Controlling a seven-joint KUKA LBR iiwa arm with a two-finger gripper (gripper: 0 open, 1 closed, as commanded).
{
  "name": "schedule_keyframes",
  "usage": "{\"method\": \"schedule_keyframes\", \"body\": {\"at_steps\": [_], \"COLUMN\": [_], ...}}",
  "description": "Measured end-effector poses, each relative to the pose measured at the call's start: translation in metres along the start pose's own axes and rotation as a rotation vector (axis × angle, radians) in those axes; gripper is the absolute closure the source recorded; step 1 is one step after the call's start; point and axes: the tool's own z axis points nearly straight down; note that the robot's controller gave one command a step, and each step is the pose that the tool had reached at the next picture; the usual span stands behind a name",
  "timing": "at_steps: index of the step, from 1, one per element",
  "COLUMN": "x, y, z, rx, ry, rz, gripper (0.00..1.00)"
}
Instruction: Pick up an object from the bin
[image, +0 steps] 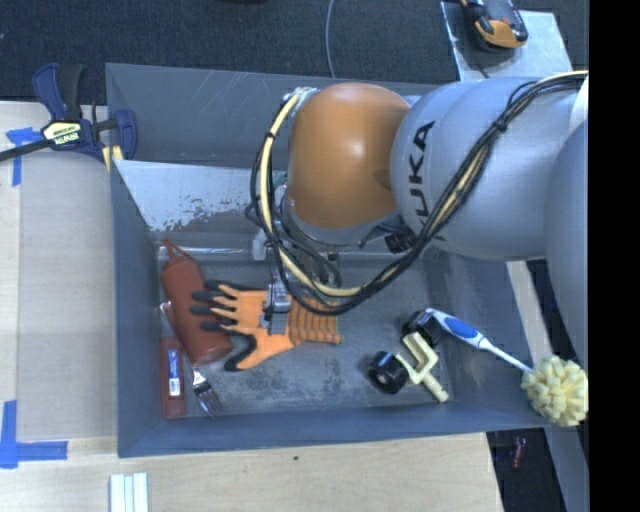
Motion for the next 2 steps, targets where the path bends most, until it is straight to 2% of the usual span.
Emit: {"method": "schedule_keyframes", "body": {"at_steps": [1,2], "x": [-0.002,-0.018], "y": [-0.001,-0.005], "z": [-0.005,0.049], "rx": [-0.002,-0.003], "ry": [-0.008,-0.011], "rz": [0.003,0.134], "gripper": [0.00,0.00]}}
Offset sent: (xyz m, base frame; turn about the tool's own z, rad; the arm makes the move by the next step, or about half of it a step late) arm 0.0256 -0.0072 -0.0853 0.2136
